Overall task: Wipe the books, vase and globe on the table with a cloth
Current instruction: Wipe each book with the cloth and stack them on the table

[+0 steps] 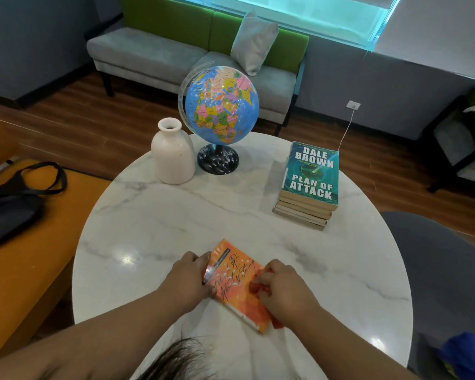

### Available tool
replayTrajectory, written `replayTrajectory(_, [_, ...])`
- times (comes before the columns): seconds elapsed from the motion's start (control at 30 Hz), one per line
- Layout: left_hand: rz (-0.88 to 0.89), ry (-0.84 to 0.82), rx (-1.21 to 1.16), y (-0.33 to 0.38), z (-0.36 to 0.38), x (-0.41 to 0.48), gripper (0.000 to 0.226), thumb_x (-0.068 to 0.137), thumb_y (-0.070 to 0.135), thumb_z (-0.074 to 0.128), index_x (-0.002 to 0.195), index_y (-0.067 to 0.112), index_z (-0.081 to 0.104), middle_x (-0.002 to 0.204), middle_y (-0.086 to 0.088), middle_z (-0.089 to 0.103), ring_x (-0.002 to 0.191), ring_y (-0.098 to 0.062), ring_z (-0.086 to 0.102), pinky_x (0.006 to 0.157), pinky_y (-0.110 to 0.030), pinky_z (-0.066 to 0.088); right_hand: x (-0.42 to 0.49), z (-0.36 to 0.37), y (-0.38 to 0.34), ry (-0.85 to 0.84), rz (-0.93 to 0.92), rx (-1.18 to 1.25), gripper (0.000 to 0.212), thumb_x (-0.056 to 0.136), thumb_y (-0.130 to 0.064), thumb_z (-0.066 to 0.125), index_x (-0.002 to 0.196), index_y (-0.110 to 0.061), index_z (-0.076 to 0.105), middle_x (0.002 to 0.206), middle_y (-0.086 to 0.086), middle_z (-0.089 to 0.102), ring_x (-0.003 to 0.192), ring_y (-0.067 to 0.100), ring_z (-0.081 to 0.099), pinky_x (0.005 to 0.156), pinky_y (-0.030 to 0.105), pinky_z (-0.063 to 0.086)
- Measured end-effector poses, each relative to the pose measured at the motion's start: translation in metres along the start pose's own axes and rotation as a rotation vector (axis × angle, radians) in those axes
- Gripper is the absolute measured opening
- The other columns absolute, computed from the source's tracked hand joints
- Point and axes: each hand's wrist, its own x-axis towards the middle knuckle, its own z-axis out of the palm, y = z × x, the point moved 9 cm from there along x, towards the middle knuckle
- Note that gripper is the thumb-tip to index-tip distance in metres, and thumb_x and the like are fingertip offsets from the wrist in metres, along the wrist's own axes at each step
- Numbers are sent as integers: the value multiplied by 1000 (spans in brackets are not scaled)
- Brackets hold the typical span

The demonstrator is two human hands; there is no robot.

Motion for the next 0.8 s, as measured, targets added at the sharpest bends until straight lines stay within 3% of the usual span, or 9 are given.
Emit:
replayTrajectory(0.23, [21,-11,16,2,-1,1,74,78,41,70,143,31,36,113,-1,45,105,-19,52,92,-31,47,-13,28,-33,-103,-145,-74,28,91,-30,54,115,-36,66,122,-7,46,112,20,42,93,24,37])
replayTrajectory(0.43, [32,-26,17,3,-3,1,75,81,43,69,145,27,33,116,-2,45,106,-19,51,92,-31,46,-5,5,6,45,79,-45,29,88,-24,51,108,-35,69,113,-8,47,107,17,45,83,27,50])
replayTrajectory(0.57, [47,-32,34,5,-4,1,72,78,42,70,142,28,38,109,-1,45,100,-18,53,87,-31,48,0,23,-39,26,-31,-82,31,92,-29,50,118,-33,65,122,-3,46,111,22,43,94,29,41])
replayTrajectory(0.67, [64,-34,46,8,-7,1,69,79,42,69,139,28,39,107,-1,45,99,-18,53,86,-30,48,-13,33,-36,-13,-68,-47,26,89,-30,53,110,-35,68,118,-6,48,108,21,46,91,27,41])
replayTrajectory(0.8, [76,-38,40,8,-8,1,69,77,44,71,138,28,41,106,0,45,97,-18,54,82,-28,47,-28,10,21,125,134,16,30,82,-25,54,101,-39,72,104,-11,49,102,17,51,85,22,45])
